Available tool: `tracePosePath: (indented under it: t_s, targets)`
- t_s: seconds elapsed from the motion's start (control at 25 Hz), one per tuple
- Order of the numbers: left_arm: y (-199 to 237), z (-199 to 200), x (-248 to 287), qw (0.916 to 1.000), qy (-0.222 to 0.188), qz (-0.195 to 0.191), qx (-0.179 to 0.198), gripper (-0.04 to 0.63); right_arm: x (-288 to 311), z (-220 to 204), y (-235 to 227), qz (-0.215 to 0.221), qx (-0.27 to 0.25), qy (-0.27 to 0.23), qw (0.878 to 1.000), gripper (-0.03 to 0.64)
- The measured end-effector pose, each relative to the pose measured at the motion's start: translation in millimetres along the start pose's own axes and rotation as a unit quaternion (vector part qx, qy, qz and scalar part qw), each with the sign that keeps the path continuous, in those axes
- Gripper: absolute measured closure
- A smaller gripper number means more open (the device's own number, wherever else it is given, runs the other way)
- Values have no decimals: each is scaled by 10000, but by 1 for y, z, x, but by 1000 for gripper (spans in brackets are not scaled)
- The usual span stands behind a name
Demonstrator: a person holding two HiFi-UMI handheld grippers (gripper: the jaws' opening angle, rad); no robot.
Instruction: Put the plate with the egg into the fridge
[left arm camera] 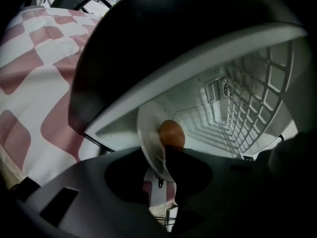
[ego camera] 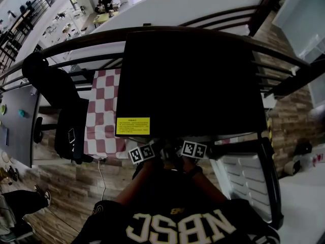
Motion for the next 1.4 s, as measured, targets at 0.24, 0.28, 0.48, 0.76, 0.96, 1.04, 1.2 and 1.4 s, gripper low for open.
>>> tracePosePath:
  t_s: [0.24, 0.28, 0.48, 0.76, 0.96, 1.04, 1.2, 1.4]
  targets:
    - [-13, -2, -4, 9999, -49, -50, 100, 422, -3, 0, 9, 86, -413, 9, 9991, 336]
    - [-14, -3, -5, 9999, -58, -28, 135, 408, -5, 1, 7, 34, -484, -28, 9988, 328]
    - [-13, -11, -12, 9998, -123, 66, 172, 377, -21, 15, -2, -77, -745, -365, 9965, 321]
    - [-15, -20, -16, 9994, -86, 70, 337, 334, -30, 7, -7, 19, -826, -354, 9959, 321]
    - [-11, -25, -19, 9993, -94, 100, 344, 315, -36, 4, -6, 147, -993, -324, 9944, 321]
    - [-12, -26, -21, 9994, -129, 64, 330, 314, -38, 0, -7, 193, -1018, -292, 9942, 321]
    - [-12, -29, -23, 9992, -125, 51, 388, 316, -40, -15, -15, 195, -963, -67, 9951, 322]
    - [-9, -28, -27, 9993, -219, 51, 305, 316, -38, -46, -25, 604, 234, 273, 9975, 335]
Point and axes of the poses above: the fingertips, and each gripper's own axes: x forward along the fingers, y to its left, z out of its top, the point moved 1 cm from there along -x, backward along the fingers, and after that the axes turned 11 degrees about x, right-handed, at the moved point
